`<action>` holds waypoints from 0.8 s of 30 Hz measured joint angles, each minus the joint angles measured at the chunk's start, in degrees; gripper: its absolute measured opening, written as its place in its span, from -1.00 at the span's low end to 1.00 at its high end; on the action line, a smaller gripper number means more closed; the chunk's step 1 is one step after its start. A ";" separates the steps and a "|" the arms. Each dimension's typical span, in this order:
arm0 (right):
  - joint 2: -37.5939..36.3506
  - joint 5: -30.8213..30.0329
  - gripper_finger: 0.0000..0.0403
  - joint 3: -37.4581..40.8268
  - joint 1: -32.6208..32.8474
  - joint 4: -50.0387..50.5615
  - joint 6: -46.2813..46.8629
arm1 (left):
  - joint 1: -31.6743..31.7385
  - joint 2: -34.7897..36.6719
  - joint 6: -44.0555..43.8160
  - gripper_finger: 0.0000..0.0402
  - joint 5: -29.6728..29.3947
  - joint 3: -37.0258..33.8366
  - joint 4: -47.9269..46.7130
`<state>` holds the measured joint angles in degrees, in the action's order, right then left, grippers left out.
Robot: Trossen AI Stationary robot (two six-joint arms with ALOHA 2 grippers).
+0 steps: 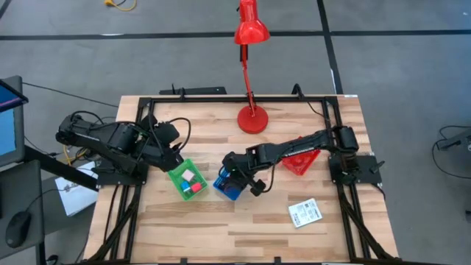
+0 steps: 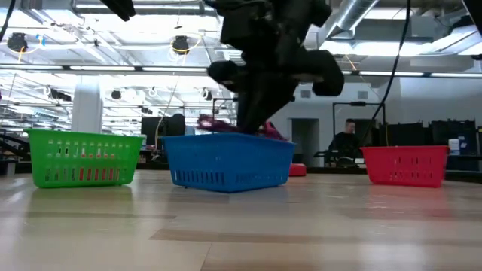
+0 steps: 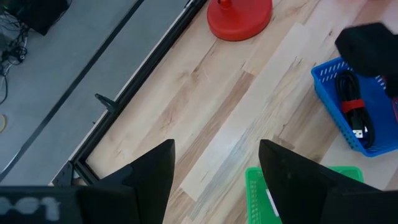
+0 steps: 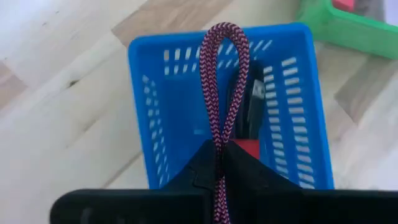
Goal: Pick and place items into bin
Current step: Put the pink charger cable into the blue basket
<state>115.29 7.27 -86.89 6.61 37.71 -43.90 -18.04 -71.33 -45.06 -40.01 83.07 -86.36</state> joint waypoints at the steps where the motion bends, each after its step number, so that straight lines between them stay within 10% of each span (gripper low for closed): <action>1: 0.73 0.14 -0.94 -0.07 0.00 -0.41 -0.22 | 0.02 -0.03 0.27 0.12 -0.02 0.00 0.06; 24: 5.13 -2.80 -0.84 0.16 1.41 2.27 1.59 | 0.02 -0.02 1.09 0.12 0.06 0.00 0.37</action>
<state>120.42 4.47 -86.74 8.02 39.97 -42.30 -18.02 -71.35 -43.97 -39.95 83.07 -85.99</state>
